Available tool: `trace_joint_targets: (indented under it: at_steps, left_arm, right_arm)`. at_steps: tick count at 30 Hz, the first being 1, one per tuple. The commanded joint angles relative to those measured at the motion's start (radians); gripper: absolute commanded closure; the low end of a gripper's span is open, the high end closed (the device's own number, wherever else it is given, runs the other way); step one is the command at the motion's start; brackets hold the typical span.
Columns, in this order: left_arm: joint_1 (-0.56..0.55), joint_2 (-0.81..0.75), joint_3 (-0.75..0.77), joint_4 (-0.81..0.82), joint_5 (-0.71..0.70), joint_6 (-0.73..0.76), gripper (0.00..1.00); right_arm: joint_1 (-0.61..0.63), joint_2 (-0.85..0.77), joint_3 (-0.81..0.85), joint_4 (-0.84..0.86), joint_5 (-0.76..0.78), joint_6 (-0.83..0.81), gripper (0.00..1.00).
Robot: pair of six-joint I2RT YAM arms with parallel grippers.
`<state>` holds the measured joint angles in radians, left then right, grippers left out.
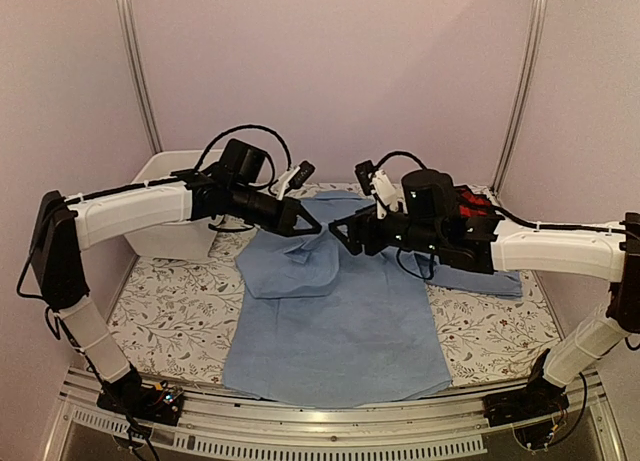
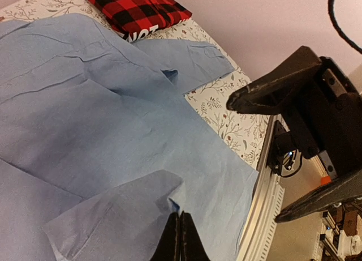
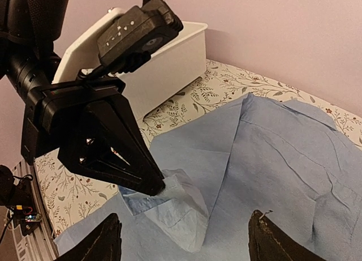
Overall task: Fold and stack the long sleeve shirts
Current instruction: Pass from the left arm to the right
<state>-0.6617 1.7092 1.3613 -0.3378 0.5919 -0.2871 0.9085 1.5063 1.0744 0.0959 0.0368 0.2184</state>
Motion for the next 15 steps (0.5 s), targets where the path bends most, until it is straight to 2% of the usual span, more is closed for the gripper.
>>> trace_joint_targets:
  at_steps: [1,8,15]
  left_arm:
    - [-0.012,-0.041,-0.008,-0.026,0.048,0.043,1.0]
    - [-0.02,-0.078,-0.015,-0.045,0.089,0.073,1.0]
    - [-0.02,-0.094,-0.002,-0.093,0.132,0.125,1.0]
  right_arm:
    - [-0.005,0.045,0.023,0.047,-0.104,-0.101,0.29]
    - [-0.012,0.057,0.011,0.061,-0.125,-0.176,0.3]
    - [-0.02,0.106,0.05,0.068,-0.251,-0.242,0.3]
